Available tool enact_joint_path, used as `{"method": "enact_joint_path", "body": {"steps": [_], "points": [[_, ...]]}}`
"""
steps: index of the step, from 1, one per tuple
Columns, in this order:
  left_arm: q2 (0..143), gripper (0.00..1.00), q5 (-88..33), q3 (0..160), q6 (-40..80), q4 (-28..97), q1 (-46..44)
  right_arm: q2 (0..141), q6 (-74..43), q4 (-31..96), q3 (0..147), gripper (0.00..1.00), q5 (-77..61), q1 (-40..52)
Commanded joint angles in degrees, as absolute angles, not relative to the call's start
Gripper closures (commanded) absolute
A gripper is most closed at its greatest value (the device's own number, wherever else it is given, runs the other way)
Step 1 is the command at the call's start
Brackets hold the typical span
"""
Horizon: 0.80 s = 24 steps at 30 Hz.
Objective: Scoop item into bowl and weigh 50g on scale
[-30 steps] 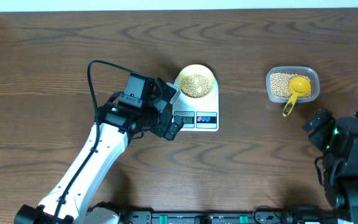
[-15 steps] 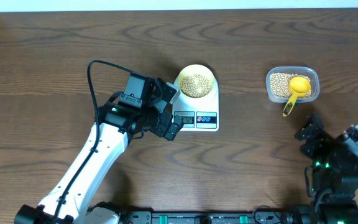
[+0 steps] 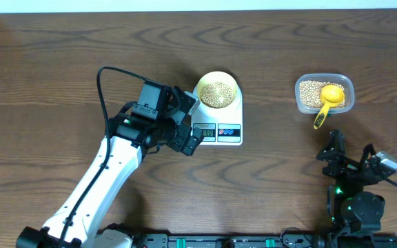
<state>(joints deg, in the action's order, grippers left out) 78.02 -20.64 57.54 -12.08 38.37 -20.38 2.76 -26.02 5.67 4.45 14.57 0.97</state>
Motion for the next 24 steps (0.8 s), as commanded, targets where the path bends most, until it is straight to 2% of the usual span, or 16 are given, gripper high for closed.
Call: {"method": "enact_joint_path", "body": {"steps": [1, 16, 24], "points": [[78.2, 0.02, -20.3, 57.2, -12.8, 38.3, -20.4, 0.2, -23.0, 4.9, 2.3, 0.01, 14.2, 0.7], [78.2, 0.02, -20.3, 57.2, -12.8, 38.3, -20.4, 0.3, -14.5, 2.8, 0.3, 0.01, 14.2, 0.7], [78.2, 0.02, -20.3, 57.2, -12.8, 38.3, -20.4, 0.3, -14.5, 2.9, 0.3, 0.01, 12.4, 0.4]]}}
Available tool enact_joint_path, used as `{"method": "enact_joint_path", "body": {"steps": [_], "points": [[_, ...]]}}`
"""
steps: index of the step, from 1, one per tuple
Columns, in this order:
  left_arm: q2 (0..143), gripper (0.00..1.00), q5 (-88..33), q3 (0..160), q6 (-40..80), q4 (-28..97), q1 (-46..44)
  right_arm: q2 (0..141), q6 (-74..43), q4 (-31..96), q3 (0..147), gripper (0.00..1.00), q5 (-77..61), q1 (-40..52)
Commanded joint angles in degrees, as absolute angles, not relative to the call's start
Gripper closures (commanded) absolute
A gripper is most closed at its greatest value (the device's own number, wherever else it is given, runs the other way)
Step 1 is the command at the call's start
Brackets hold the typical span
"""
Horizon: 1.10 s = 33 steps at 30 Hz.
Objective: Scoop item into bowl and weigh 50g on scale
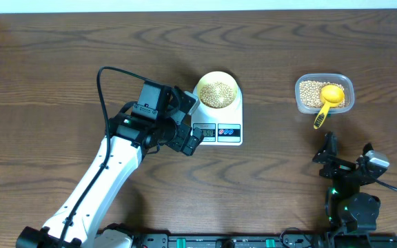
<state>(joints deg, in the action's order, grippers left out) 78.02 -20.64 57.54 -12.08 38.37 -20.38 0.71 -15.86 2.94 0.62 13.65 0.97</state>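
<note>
A white scale (227, 131) stands mid-table with a yellow bowl (218, 83) of soybeans (217, 94) on it. My left gripper (190, 122) is at the scale's left edge beside the display, its fingers spread open with nothing between them. At the right, a clear container (324, 83) of soybeans holds the yellow scoop (329, 98), whose handle sticks out over the container's near rim. My right gripper (328, 150) hovers near the front edge, below the container and apart from the scoop. It is seen edge-on, so its opening does not show.
A black cable (102, 89) loops up from the left arm, left of the scale. The brown wooden table (60, 55) ends in a back edge at the top and a black rail along the front.
My right gripper has drawn back slightly toward the front edge, farther from the container. The left arm, scale, bowl and scoop have not moved.
</note>
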Motion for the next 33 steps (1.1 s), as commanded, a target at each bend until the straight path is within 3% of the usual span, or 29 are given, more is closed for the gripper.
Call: {"method": "enact_joint_path", "body": {"steps": [1, 10, 33], "points": [[78.2, 0.02, -20.3, 57.2, -12.8, 38.3, -20.4, 0.3, -14.5, 2.9, 0.3, 0.01, 12.4, 0.2], [78.2, 0.02, -20.3, 57.2, -12.8, 38.3, -20.4, 0.3, -3.5, 4.0, 0.3, 0.01, 5.4, -0.8], [78.2, 0.02, -20.3, 57.2, -12.8, 38.3, -20.4, 0.3, -6.8, 4.2, 0.3, 0.01, 3.4, -0.7]]}}
